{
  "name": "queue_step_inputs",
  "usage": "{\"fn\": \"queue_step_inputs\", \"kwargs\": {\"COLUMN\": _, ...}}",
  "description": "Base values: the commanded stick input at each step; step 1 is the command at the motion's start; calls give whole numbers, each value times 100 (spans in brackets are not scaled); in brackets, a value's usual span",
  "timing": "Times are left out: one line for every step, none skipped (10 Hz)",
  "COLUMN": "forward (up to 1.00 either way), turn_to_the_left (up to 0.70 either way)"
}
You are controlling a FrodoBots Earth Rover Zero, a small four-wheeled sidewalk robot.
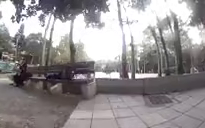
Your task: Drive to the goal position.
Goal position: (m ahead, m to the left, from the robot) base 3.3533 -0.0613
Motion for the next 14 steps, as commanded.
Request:
{"fn": "queue_step_inputs", "kwargs": {"forward": 70, "turn_to_the_left": -14}}
{"fn": "queue_step_inputs", "kwargs": {"forward": 70, "turn_to_the_left": -14}}
{"fn": "queue_step_inputs", "kwargs": {"forward": 70, "turn_to_the_left": -14}}
{"fn": "queue_step_inputs", "kwargs": {"forward": 70, "turn_to_the_left": -14}}
{"fn": "queue_step_inputs", "kwargs": {"forward": 70, "turn_to_the_left": -14}}
{"fn": "queue_step_inputs", "kwargs": {"forward": 70, "turn_to_the_left": -14}}
{"fn": "queue_step_inputs", "kwargs": {"forward": 70, "turn_to_the_left": -14}}
{"fn": "queue_step_inputs", "kwargs": {"forward": 70, "turn_to_the_left": -14}}
{"fn": "queue_step_inputs", "kwargs": {"forward": 70, "turn_to_the_left": -14}}
{"fn": "queue_step_inputs", "kwargs": {"forward": 70, "turn_to_the_left": -3}}
{"fn": "queue_step_inputs", "kwargs": {"forward": 70, "turn_to_the_left": 0}}
{"fn": "queue_step_inputs", "kwargs": {"forward": 70, "turn_to_the_left": 0}}
{"fn": "queue_step_inputs", "kwargs": {"forward": 70, "turn_to_the_left": 0}}
{"fn": "queue_step_inputs", "kwargs": {"forward": 70, "turn_to_the_left": 0}}
